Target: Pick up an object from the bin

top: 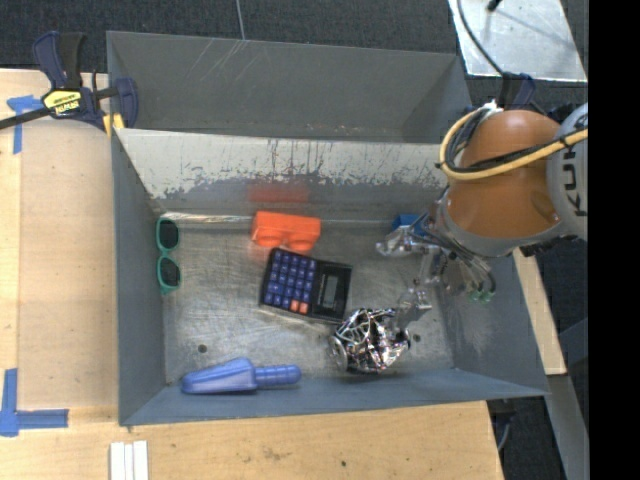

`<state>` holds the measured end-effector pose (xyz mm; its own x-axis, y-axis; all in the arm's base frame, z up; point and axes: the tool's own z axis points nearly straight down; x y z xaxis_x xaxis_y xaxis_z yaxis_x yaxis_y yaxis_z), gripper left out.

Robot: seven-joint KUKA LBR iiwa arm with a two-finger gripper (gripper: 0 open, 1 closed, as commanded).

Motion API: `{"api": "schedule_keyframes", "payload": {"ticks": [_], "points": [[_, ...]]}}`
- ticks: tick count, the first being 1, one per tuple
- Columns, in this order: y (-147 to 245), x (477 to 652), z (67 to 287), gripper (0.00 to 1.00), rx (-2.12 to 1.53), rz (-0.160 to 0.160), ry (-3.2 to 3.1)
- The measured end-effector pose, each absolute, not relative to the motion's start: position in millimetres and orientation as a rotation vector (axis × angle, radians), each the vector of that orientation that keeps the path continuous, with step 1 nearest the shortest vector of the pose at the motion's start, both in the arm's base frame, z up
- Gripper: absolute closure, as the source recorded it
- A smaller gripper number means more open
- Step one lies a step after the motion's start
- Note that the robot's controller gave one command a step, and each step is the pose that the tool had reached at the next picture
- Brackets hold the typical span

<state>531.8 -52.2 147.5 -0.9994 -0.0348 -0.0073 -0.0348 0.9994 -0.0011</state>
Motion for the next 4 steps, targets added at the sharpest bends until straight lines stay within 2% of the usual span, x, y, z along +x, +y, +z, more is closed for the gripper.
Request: {"api": "schedule_keyframes", "payload": {"ticks": [2, 3, 4], "points": [[-29, 509.0, 131, 0.00, -0.200, 0.000, 3.133], [-26, 505.3, 80, 0.00, -0.275, -0.002, 3.122], [-27, 508.3, 72, 1.00, -0.326, -0.005, 3.111]]}}
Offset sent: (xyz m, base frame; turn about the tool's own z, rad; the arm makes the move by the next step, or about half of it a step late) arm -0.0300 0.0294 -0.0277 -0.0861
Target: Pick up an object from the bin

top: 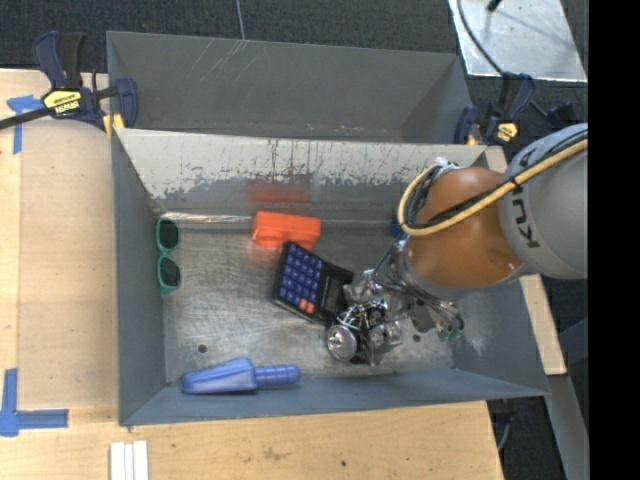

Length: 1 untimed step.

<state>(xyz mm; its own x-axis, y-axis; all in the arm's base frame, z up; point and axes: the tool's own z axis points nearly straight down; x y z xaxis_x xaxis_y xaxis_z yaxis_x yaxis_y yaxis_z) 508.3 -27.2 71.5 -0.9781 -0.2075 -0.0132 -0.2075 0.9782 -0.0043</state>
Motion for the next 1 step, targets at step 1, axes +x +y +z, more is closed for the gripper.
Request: {"api": "schedule_keyframes", "payload": {"ticks": [1], "points": [[-27.2, 507.6, 72.3, 1.00, -0.329, -0.004, 3.108]]}}
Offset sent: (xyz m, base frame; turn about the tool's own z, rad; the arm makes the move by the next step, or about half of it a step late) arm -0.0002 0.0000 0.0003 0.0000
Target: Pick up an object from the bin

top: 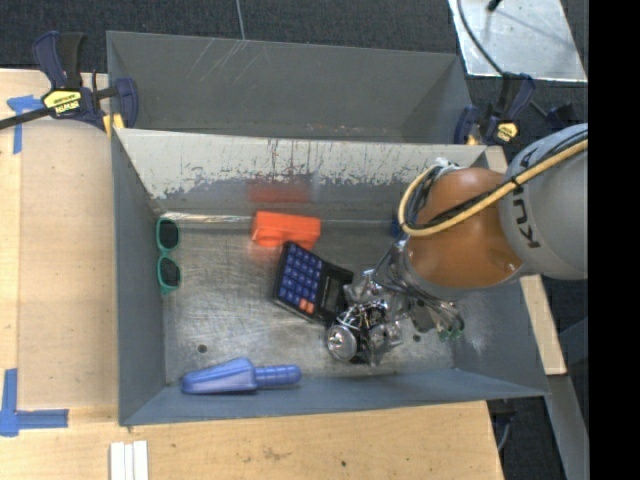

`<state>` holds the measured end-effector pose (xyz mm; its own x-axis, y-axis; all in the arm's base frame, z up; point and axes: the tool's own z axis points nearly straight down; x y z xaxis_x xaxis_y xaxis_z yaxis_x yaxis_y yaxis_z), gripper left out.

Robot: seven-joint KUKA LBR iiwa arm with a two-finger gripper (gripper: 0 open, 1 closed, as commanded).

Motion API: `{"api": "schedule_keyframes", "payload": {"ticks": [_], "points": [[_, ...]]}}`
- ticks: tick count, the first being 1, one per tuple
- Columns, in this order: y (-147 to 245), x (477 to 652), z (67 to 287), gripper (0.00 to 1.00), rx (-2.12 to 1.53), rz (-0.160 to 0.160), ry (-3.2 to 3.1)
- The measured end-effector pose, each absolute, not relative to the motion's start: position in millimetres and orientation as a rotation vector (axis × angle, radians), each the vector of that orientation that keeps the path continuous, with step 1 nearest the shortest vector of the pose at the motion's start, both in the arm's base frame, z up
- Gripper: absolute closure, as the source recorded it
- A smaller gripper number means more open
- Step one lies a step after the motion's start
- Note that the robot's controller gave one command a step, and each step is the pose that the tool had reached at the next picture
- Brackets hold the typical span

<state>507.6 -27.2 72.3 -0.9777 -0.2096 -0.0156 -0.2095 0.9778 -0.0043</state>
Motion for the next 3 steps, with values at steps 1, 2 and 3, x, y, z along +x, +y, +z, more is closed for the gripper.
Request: {"api": "schedule_keyframes", "payload": {"ticks": [1, 2, 3], "points": [[-27, 508.2, 74, 1.00, -0.330, -0.004, 3.109], [-27, 508.7, 81, 1.00, -0.329, -0.004, 3.107], [-27, 508.6, 98, 1.00, -0.330, -0.002, 3.108]]}}
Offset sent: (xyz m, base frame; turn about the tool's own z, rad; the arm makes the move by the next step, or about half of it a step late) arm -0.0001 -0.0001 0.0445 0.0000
